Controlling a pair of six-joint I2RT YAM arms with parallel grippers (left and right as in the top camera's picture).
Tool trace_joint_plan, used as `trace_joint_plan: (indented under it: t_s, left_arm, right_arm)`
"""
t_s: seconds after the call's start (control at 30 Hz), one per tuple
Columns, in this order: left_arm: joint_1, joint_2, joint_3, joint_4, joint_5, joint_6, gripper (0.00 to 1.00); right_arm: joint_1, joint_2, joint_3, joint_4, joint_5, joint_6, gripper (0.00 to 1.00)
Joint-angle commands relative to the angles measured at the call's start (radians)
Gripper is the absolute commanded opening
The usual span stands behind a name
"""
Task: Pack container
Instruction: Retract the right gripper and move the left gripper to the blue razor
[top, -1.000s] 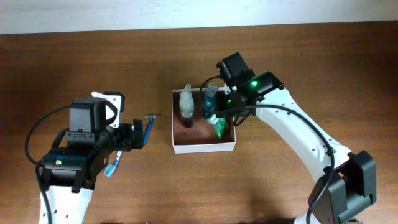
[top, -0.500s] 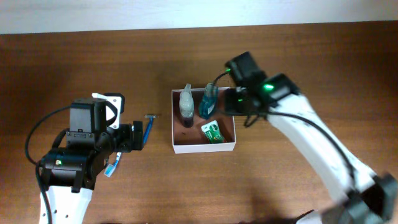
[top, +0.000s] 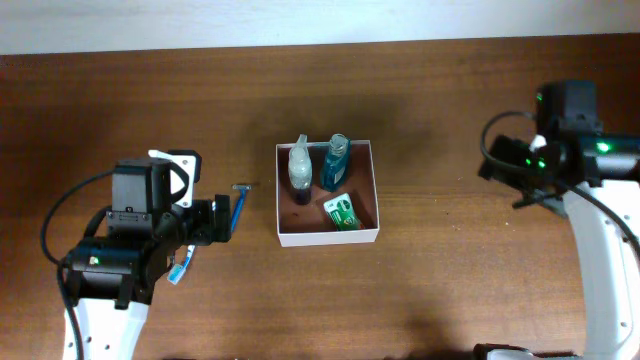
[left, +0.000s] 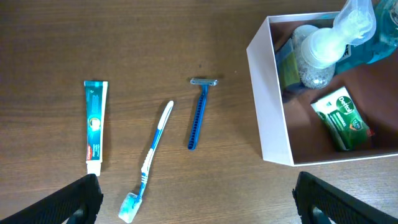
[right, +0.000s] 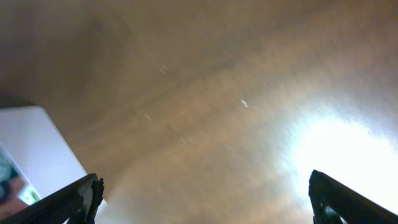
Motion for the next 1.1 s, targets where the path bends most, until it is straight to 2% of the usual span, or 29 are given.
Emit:
trace_joint_plan:
  t_s: [0.0,0.2,0.4,0.7,1.07]
  left_arm:
    - [-0.025,0.034,0.090,-0.017,0.010,0.000,0.99]
    - [-0.068,0.252,0.226,-0.050,0.003,-0.007,0.99]
    - [-0.068,0.500,0.229,-0.018,0.003,-0.006,0.99]
    - [-0.069,0.821,0.229,0.013,0.003,-0.006,0.99]
    - [-0.069,0.972,0.229,0.029,0.020,-0.007,0.99]
  right_arm:
    - [-0.052,-0.083,-0.069,-0.045,-0.053,-0.083,0.99]
    - [-0.078,-0.119,-0.186,-0.080,-0.053,-0.117,0.99]
    - [-0.078,-0.119,-0.291,-0.026,-0.064,-0.121,0.99]
    - [-0.078,-0.118,-0.294,-0.006,-0.075,-0.121,1.00]
    - [-0.078,-0.118,-0.294,-0.003,-0.075,-0.121,1.00]
